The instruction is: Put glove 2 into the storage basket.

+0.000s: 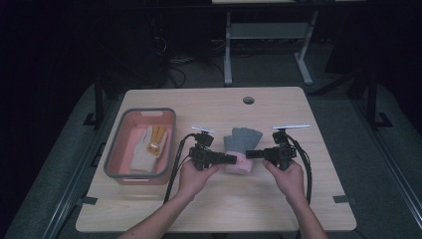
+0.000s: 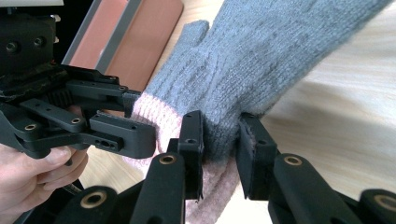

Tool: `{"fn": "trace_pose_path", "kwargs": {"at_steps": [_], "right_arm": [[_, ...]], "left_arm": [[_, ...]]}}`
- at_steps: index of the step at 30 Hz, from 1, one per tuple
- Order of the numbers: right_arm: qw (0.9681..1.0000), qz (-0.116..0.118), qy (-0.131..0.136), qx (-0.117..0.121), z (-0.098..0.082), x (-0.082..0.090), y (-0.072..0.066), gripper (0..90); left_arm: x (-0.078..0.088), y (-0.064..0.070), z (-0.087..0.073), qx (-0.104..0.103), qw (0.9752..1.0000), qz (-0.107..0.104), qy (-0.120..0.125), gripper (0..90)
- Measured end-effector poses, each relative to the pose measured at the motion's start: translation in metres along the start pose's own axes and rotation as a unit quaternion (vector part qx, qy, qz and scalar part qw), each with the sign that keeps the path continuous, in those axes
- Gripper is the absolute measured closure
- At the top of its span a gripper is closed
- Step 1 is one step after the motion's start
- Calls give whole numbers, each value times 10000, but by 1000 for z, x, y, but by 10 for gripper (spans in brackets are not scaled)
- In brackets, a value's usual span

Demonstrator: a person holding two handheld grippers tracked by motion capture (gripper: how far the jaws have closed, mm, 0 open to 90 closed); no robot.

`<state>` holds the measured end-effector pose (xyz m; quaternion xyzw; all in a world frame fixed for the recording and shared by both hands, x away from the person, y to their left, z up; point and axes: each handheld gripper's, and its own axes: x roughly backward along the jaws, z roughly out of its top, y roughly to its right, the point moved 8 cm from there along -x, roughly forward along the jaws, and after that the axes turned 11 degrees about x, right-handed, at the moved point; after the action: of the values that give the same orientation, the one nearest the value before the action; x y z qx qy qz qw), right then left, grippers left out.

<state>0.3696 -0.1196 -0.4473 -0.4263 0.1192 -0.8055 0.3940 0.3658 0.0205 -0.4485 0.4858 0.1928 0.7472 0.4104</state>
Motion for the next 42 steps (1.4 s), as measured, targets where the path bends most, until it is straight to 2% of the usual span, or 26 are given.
{"fn": "trace_pose_path", "kwargs": {"at_steps": [6, 7, 8, 11, 17, 18, 32, 42], "right_arm": [[10000, 66, -18, -22, 4, -6, -5, 732], [10000, 67, -27, -2, 5, -6, -6, 731], [10000, 63, -22, 3, 7, -7, -7, 731], [9999, 63, -39, 67, 10, -8, -10, 731], [9998, 108, -70, 128, 16, -12, -17, 731], [9998, 114, -77, 131, 17, -13, -18, 731], [9994, 164, -127, 271, 32, -21, -32, 731], [9990, 219, -144, 370, 45, -28, -45, 731]], "left_arm": [[8, -3, 2, -42, 10000, 0, 60, 602], [9, -3, 2, 18, 10000, 11, 74, 602], [11, -4, 3, -32, 10000, -5, 84, 602], [16, -4, 4, 19, 9999, 4, 120, 602], [25, -6, 6, -43, 9999, 25, 145, 603], [26, -6, 6, 6, 9999, 44, 167, 603], [45, -12, 12, 26, 9995, 34, 317, 603], [62, -16, 17, -34, 9990, 60, 433, 606]]}}
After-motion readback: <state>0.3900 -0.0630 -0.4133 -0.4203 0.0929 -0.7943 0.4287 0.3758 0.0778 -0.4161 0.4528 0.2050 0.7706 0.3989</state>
